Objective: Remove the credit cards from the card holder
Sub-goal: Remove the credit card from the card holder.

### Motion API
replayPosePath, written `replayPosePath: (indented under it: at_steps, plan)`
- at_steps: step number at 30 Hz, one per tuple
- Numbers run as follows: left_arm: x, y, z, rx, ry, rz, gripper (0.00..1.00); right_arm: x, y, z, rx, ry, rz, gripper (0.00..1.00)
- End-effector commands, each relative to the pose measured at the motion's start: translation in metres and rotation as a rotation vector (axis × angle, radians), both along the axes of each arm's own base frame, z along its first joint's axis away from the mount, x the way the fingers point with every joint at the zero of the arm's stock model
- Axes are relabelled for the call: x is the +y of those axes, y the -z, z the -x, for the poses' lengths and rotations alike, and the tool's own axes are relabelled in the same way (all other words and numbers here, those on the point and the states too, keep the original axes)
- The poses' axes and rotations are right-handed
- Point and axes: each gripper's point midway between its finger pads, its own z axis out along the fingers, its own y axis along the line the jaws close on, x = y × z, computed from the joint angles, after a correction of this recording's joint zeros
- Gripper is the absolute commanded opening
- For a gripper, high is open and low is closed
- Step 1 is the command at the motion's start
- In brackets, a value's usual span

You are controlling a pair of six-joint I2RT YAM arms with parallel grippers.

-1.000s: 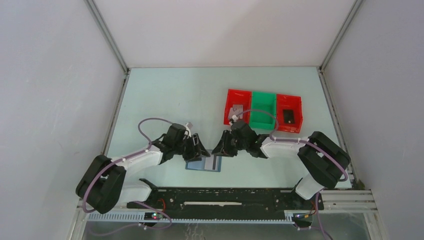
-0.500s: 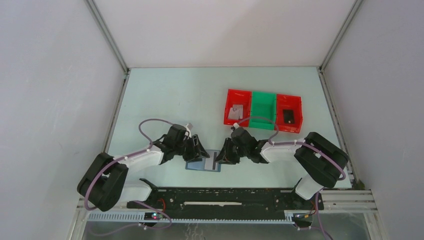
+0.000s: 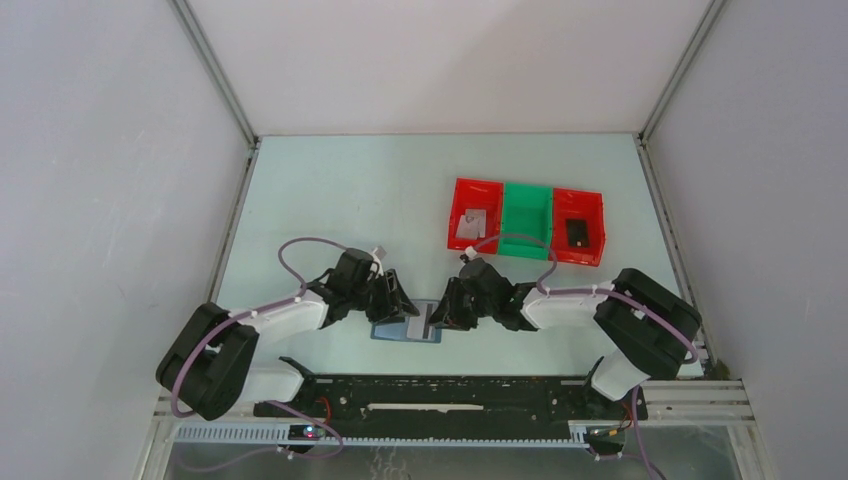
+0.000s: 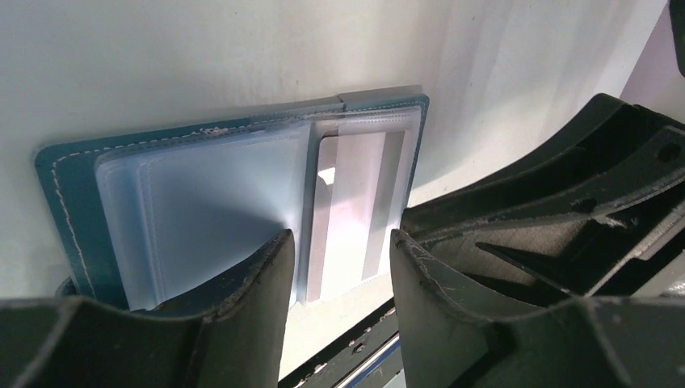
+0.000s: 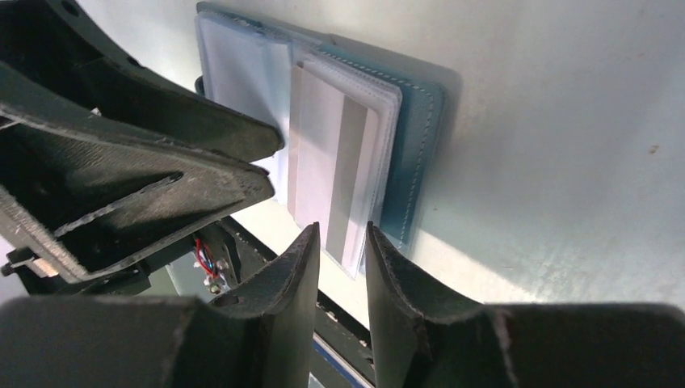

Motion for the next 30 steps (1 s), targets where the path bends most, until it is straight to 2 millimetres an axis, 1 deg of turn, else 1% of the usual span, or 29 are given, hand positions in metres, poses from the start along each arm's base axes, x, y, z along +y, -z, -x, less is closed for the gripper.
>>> replayPosePath:
  at_steps: [1, 8, 12, 17, 22, 30]
  plan:
    - [-0.001, 0.001, -0.002, -0.018, 0.013, -0.013, 0.53, 0.003, -0.014, -0.004, -0.052, 0.029, -0.011, 0.36]
    - [0.001, -0.001, -0.002, -0.020, 0.011, -0.018, 0.53, 0.002, -0.016, -0.006, -0.065, 0.038, -0.011, 0.36]
    - [0.001, -0.001, -0.002, -0.020, 0.010, -0.019, 0.52, -0.002, -0.013, -0.008, -0.064, 0.056, 0.012, 0.36]
    - [0.001, -0.002, -0.002, -0.023, 0.009, -0.019, 0.52, -0.009, -0.015, -0.011, -0.089, 0.079, 0.043, 0.36]
    - [0.000, -0.003, -0.003, -0.026, 0.011, -0.015, 0.52, -0.001, -0.022, -0.012, -0.101, 0.057, 0.004, 0.36]
    - [0.000, -0.004, -0.003, -0.026, 0.013, -0.017, 0.52, 0.012, -0.017, -0.009, -0.073, 0.015, -0.022, 0.36]
